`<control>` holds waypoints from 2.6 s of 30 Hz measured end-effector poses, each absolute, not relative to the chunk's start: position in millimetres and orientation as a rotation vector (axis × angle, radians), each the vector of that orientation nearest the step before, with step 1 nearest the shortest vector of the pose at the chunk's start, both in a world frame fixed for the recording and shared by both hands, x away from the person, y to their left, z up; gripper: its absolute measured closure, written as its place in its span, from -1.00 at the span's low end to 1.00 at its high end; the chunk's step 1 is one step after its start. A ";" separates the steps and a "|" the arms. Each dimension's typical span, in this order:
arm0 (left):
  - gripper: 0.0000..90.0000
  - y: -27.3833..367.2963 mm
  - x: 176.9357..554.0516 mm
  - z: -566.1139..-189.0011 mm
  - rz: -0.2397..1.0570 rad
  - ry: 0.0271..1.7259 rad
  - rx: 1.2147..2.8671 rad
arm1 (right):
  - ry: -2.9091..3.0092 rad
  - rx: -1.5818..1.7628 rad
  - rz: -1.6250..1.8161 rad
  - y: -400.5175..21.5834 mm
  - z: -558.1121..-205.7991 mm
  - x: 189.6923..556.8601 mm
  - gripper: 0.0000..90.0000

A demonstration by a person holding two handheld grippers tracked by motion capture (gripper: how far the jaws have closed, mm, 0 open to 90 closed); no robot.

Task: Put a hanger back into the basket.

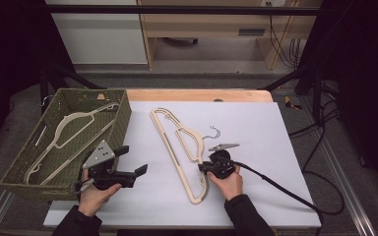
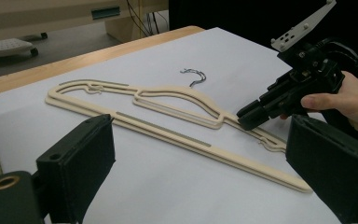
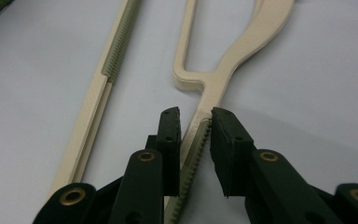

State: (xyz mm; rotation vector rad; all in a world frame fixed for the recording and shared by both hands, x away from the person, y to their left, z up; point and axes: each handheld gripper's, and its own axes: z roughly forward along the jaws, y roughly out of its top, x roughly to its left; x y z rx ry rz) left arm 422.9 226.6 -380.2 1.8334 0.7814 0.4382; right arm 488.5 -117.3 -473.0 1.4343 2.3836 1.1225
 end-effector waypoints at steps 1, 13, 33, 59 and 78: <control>-0.83 226.5 423.0 -380.4 0.437 0.782 1.834 | 2.379 1.452 1.118 -117.5 -472.2 488.7 0.65; -0.82 226.5 423.2 -381.2 0.443 0.782 1.842 | 2.340 1.478 1.029 -127.6 -469.0 491.8 0.70; -0.82 220.8 424.4 -384.2 0.436 0.786 1.859 | 2.330 1.505 0.986 -128.4 -470.2 489.0 0.77; -0.80 159.3 485.5 -367.1 0.391 0.805 1.897 | 2.291 1.263 1.097 -137.4 -445.2 474.6 0.78; -0.67 107.7 543.3 -374.0 0.397 0.802 1.977 | 2.331 1.154 1.202 -137.8 -439.6 464.2 0.81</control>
